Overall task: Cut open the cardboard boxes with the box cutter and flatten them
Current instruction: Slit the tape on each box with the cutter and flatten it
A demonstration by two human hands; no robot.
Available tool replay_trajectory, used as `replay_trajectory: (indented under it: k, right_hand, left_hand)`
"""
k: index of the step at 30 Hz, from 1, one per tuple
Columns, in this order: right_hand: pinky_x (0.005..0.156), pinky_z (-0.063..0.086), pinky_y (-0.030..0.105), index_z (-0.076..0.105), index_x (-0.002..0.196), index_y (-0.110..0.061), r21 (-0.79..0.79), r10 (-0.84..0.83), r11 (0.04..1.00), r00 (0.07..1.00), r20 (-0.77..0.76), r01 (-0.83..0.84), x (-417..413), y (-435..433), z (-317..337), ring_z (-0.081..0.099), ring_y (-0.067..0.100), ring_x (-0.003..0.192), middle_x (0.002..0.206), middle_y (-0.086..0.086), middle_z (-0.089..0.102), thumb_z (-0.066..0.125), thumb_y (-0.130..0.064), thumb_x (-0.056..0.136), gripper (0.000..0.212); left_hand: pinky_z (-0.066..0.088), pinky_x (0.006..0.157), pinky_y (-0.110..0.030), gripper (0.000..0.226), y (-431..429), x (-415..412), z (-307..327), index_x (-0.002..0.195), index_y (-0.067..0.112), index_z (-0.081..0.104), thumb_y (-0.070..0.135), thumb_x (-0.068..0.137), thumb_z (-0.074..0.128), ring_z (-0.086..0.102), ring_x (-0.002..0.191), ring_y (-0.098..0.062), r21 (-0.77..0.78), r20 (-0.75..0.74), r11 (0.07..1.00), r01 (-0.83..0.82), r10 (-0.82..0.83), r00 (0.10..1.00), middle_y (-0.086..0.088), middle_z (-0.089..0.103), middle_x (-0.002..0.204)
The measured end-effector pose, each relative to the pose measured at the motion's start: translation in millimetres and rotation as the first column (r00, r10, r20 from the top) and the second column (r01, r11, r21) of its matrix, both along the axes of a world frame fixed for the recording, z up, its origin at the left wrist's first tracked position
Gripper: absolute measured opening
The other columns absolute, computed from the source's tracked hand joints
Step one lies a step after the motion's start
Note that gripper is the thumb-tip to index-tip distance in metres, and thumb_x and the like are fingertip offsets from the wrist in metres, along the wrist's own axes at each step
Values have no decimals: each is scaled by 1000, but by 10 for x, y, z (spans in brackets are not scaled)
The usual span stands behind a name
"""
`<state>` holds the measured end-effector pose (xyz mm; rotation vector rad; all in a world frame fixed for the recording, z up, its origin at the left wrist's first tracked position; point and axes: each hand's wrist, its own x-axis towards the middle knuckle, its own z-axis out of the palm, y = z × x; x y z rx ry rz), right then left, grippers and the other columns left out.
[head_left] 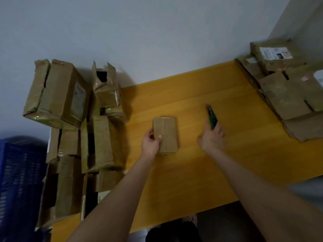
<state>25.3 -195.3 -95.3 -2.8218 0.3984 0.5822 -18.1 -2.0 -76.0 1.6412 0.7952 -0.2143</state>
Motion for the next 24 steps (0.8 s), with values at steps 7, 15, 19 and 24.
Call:
replay_trajectory:
  k: [7, 15, 19, 24]
  right_hand:
    - [99, 42, 41, 42, 135, -9, -93, 89, 992, 995, 47, -84, 22, -86, -183, 33, 34, 126, 147, 13, 24, 44, -9, 98, 37]
    - [93, 44, 34, 21, 144, -13, 102, 155, 983, 988, -13, -153, -303, 567, -115, 38, 30, 129, 149, 12, 21, 66, -18, 88, 72]
    - [81, 48, 35, 17, 146, -15, 113, 114, 989, 984, -139, -99, -385, 890, -110, 42, 28, 125, 147, 11, 23, 65, -37, 88, 78]
    - [68, 48, 36, 32, 136, -11, 95, 23, 995, 996, -88, -15, -335, 988, -141, 56, 29, 109, 129, 10, 48, 61, -36, 92, 59]
  left_hand:
    - [45, 102, -42, 52, 122, -81, -58, 148, 16, 35, 17, 99, 53, 48, 126, -27, 119, 5, 992, 42, -43, 999, -9, 47, 142]
    - [40, 108, -44, 55, 506, -447, -38, 151, 19, 31, 21, 100, 51, 43, 133, -25, 200, -63, 958, 208, -199, 978, -5, 44, 146]
    - [40, 108, -42, 68, 621, -537, -70, 154, 19, 22, 36, 97, 55, 43, 134, -25, 487, -175, 811, 326, -275, 945, -8, 41, 149]
    - [26, 115, -47, 122, 354, -526, -42, 154, 11, -1, 65, 71, 71, 22, 143, -29, 648, -396, 567, 510, -321, 860, -10, 19, 156]
